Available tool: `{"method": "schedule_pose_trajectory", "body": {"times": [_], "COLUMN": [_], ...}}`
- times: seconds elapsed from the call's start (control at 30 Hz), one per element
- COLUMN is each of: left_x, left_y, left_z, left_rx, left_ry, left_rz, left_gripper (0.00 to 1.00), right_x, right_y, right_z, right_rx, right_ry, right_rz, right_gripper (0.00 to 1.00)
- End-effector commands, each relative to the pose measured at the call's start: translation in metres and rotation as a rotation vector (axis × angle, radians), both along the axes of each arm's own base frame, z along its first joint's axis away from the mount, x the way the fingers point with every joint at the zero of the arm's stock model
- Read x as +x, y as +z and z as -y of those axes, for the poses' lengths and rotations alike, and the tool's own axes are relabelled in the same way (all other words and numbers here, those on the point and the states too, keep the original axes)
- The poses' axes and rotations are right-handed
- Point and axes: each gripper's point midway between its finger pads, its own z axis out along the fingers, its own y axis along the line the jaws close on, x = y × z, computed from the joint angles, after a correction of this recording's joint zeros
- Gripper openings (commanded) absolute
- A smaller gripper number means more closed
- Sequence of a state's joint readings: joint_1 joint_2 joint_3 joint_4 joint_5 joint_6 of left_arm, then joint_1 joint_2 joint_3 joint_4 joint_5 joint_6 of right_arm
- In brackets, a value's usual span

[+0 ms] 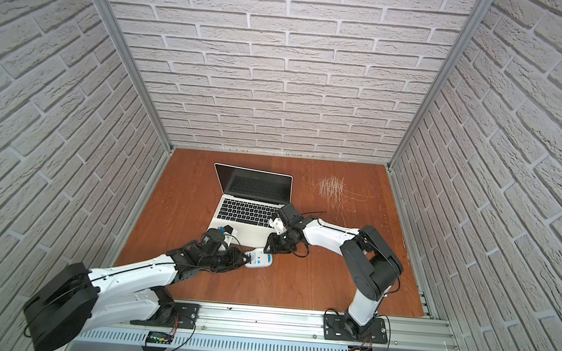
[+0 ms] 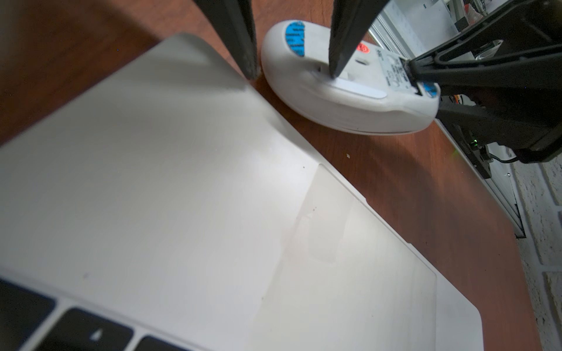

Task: Remove the wireless mouse receiver from the laptop
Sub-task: Insert the USB plug into the mouse, then place the mouse at the center of the board.

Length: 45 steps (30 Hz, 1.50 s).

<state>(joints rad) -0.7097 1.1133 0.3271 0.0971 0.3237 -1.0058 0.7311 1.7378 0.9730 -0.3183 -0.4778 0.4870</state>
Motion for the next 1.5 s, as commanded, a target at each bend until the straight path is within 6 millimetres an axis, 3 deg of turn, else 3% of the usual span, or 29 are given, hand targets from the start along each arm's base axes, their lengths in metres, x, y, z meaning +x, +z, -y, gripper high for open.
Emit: {"method": "schedule_pose_trajectory", "body": {"times": [0.0, 0.27, 0.43, 0.67, 1.0, 1.33, 1.47], "left_x": [-0.023, -0.025, -0.029, -0.030, -0.029, -0.020, -0.021], "left_y": [-0.038, -0.039, -0.039, -0.017, 0.003, 0.025, 0.030], "left_z": [-0.028, -0.030, -0.030, -0.023, -0.021, -0.016, -0.016], "left_rx": [0.160, 0.154, 0.113, -0.006, -0.074, -0.140, -0.153], "left_ry": [-0.004, -0.005, 0.000, -0.004, -0.003, 0.021, 0.019], "left_rz": [-0.102, -0.100, -0.103, -0.047, -0.002, 0.048, 0.057], "left_gripper": [0.00, 0.00, 0.00, 0.00, 0.00, 0.00, 0.00], "right_x": [-0.004, -0.009, -0.026, -0.037, -0.033, -0.034, -0.033], "right_y": [-0.022, 0.014, 0.009, 0.004, 0.012, 0.004, 0.010], "right_z": [0.013, 0.002, 0.008, 0.008, -0.011, -0.014, -0.020], "right_rx": [-0.095, 0.079, 0.128, 0.228, 0.362, 0.376, 0.425], "right_ry": [-0.013, 0.036, 0.042, 0.002, -0.031, -0.040, -0.041], "right_rz": [-0.026, 0.009, -0.036, -0.063, -0.118, -0.133, -0.151], "right_gripper": [0.41, 0.56, 0.58, 0.60, 0.60, 0.60, 0.59]}}
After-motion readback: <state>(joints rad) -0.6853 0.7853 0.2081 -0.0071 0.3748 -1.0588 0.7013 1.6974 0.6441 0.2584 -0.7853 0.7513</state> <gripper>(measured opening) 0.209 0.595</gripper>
